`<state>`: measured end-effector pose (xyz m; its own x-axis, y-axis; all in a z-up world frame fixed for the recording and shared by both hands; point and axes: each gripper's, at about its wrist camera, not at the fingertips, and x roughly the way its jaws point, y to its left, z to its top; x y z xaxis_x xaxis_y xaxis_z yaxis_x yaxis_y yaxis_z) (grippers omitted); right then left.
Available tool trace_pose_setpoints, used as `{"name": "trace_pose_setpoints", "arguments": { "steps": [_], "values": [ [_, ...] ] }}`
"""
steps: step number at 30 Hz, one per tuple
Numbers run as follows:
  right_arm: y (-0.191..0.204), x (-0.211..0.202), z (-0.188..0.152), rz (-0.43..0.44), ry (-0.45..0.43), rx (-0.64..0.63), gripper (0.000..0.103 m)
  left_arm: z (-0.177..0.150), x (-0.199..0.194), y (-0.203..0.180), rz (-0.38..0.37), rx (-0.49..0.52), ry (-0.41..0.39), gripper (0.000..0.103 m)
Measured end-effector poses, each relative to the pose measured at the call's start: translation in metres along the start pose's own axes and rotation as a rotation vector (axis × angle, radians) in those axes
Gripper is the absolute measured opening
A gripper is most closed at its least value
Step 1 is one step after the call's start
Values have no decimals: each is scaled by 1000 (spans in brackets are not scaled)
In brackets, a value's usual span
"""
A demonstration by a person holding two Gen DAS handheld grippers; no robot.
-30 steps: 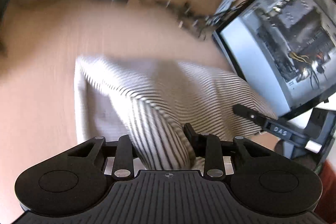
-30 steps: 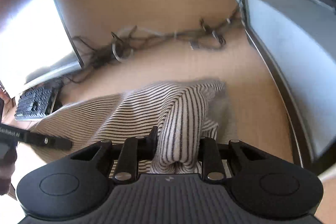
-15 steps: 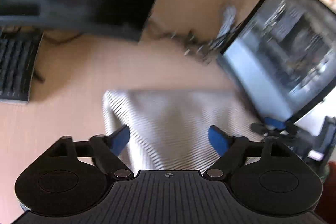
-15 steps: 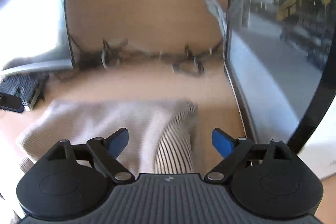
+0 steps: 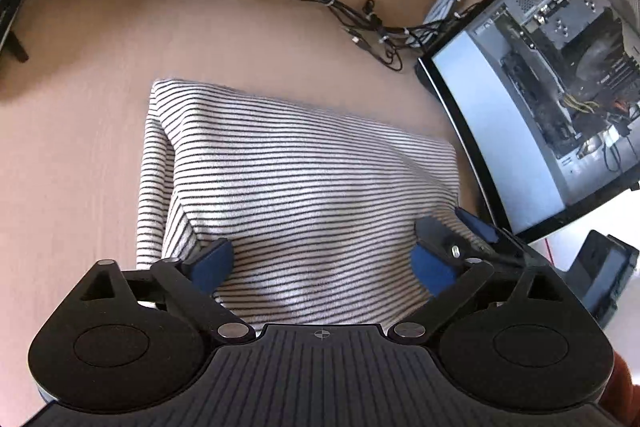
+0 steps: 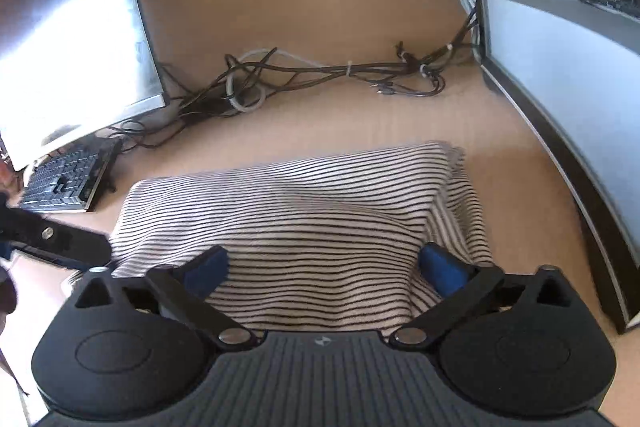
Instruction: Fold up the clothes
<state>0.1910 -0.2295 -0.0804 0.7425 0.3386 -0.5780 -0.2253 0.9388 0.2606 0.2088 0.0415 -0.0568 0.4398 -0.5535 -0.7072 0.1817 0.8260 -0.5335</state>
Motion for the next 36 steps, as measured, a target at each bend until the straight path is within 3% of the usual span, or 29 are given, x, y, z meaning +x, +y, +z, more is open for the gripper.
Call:
{"name": "trace_pose_setpoints", "arguments": {
  "steps": [7, 16, 22, 26, 30, 33, 34, 36],
  "values": [
    [-4, -13, -8, -4, -13, 103, 103, 9, 14, -1, 23, 71, -19, 103],
    [2, -33, -18, 78, 44, 219, 103, 48, 39, 10, 28, 83, -53, 103],
    [39, -36, -17, 86, 113, 28, 103, 81, 75, -7, 138, 239, -77, 103],
    [57, -42, -13, 87, 136, -100, 103, 88, 82, -16, 173, 259, -73, 103],
    [32, -67, 8, 12, 38, -98, 103, 75, 54, -19, 114, 165, -89, 103],
    [7, -66, 17, -80, 23, -115, 102, 63, 29, -21, 61, 83, -103, 103],
    [1, -62, 18, -96, 30, -124, 100, 59, 21, -21, 44, 56, -107, 103],
    [-8, -52, 19, -116, 49, -151, 86, 44, 13, -28, 11, 34, -100, 103]
  ]
}}
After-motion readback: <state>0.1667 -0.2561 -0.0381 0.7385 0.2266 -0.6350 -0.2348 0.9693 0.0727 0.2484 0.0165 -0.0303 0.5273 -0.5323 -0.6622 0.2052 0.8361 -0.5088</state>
